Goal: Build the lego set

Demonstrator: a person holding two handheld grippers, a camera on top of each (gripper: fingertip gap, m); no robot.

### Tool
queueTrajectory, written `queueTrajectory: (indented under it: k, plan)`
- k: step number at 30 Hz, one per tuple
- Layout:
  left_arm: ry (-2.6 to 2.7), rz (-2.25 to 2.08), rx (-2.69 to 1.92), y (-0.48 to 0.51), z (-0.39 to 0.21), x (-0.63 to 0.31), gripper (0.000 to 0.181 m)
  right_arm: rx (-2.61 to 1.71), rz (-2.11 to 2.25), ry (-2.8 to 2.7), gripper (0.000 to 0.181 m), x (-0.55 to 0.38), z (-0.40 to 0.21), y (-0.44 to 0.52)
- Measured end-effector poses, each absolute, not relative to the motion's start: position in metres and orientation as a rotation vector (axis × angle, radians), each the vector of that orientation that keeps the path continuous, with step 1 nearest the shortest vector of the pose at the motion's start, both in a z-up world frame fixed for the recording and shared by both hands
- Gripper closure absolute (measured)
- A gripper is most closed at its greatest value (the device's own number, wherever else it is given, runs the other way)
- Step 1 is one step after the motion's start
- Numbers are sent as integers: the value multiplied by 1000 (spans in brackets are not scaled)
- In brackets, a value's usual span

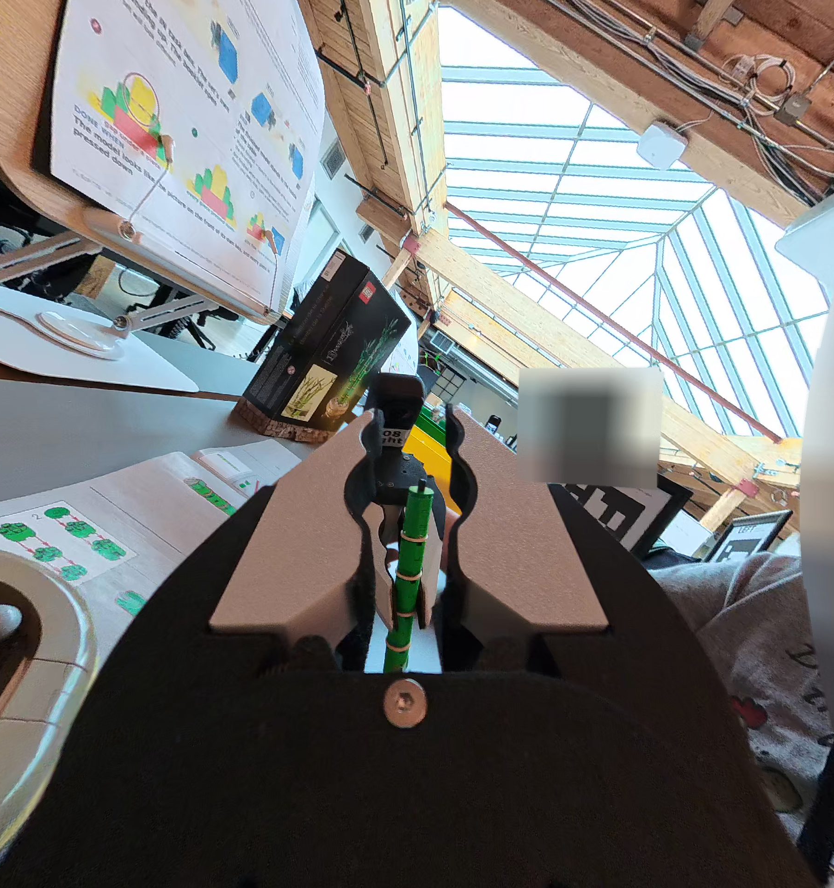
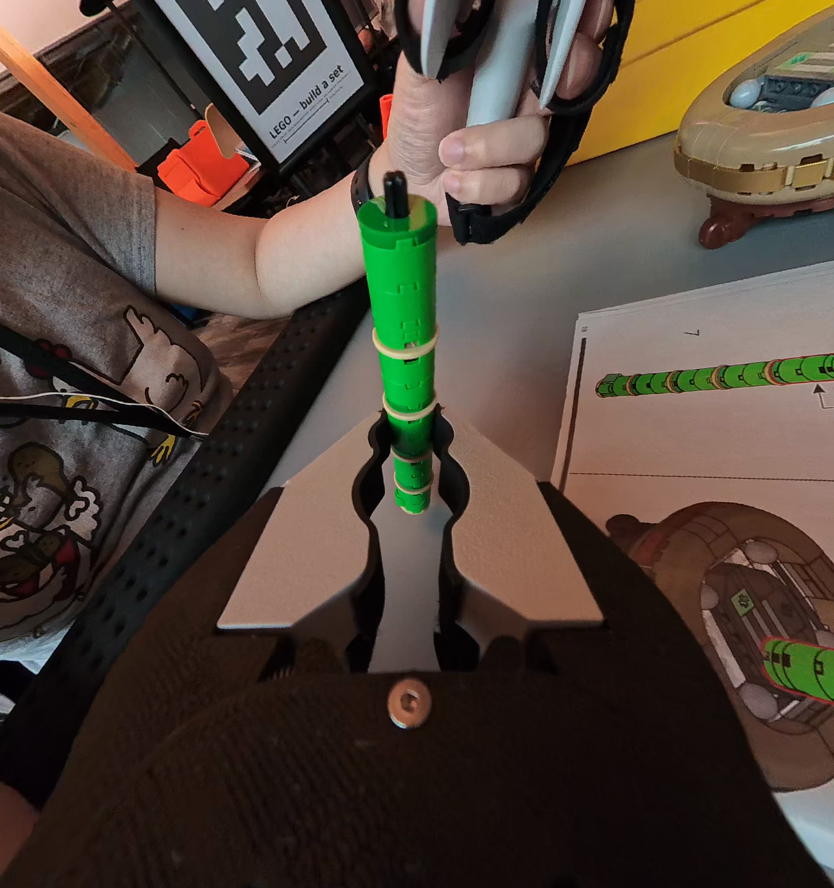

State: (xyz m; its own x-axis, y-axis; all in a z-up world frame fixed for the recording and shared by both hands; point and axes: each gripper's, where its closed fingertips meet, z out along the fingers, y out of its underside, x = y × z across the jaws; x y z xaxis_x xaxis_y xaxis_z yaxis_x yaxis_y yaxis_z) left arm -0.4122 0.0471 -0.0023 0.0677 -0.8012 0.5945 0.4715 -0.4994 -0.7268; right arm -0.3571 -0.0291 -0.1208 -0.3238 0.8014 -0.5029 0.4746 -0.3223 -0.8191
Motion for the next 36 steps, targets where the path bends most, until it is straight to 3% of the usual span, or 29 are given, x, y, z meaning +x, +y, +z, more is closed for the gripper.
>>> queueTrajectory:
  k: [1, 9, 15, 18, 21, 23, 26, 36]
  plan:
    - [380, -1640, -1359, 45, -3, -409, 157, -1642, 1708, -1632, 166, -357, -120, -30]
    - [626, -1827, -1514, 11, -25, -360, 140, -1812, 1869, -1702, 165, -345, -121, -52]
    - [875, -1595, -1749, -4, -71, -335, 138, -1878, 1812, -1740, 166, -341, -125, -56]
    - [944, -1555, -1799, -11, -83, -328, 145, -1912, 1777, -1757, 166, -339, -128, -58]
    - [966, -1600, -1775, -16, -83, -323, 166, -1955, 1714, -1800, 166, -336, -132, -61]
    - [984, -1589, -1746, -18, -81, -320, 167, -1953, 1685, -1791, 162, -335, -130, -62]
    - [977, -1545, -1696, -17, -74, -316, 167, -1919, 1632, -1663, 140, -334, -117, -56]
    - [817, -1541, -1646, -15, -57, -297, 167, -1850, 1197, -1042, 134, -312, -90, -22]
